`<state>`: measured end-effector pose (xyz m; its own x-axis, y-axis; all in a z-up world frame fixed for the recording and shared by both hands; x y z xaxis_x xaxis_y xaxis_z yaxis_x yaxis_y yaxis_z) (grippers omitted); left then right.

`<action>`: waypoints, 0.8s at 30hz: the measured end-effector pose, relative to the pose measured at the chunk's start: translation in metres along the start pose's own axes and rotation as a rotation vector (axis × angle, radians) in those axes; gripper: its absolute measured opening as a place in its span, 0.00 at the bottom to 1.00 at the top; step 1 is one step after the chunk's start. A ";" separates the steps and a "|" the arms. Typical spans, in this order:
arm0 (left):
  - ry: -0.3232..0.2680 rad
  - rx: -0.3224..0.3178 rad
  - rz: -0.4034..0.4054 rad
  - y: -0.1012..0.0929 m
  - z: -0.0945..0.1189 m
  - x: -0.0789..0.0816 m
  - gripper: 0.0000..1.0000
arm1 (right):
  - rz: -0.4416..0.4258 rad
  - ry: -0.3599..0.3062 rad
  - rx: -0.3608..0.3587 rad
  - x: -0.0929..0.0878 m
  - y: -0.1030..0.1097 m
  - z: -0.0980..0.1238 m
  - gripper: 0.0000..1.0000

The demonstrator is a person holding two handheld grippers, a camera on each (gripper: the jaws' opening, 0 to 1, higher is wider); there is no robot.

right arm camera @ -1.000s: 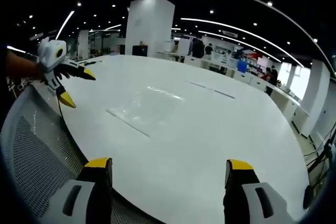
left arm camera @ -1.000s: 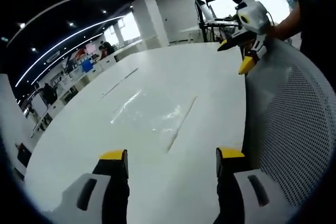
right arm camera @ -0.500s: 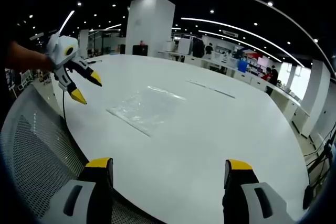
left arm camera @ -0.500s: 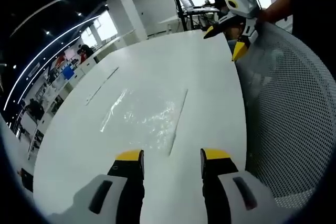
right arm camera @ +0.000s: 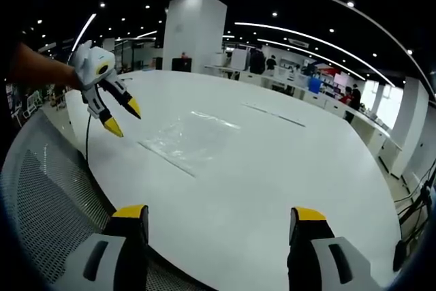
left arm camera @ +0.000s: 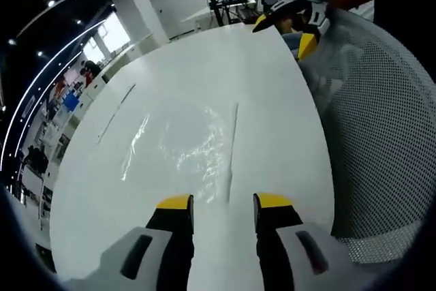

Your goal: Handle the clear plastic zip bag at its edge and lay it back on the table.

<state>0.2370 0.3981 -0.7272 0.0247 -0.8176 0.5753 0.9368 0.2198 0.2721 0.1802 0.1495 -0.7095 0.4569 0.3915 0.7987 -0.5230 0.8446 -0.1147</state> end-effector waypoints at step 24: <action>0.073 -0.097 -0.039 0.006 -0.030 -0.007 0.19 | 0.001 0.014 -0.001 -0.002 0.000 0.000 0.83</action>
<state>0.2529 0.3888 -0.7528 0.0100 -0.8618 0.5072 0.9669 0.1376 0.2148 0.1796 0.1485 -0.7110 0.4666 0.3973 0.7902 -0.5229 0.8445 -0.1158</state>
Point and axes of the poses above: the point that each gripper's makers call its tool centre point, and the gripper's own axes: z roughly backward along the fingers, y roughly to its left, x roughly out of its top, the point moved 1 cm from there along z, roughly backward along the fingers, and after that the axes turned 2 degrees about y, right-handed, at the moved point
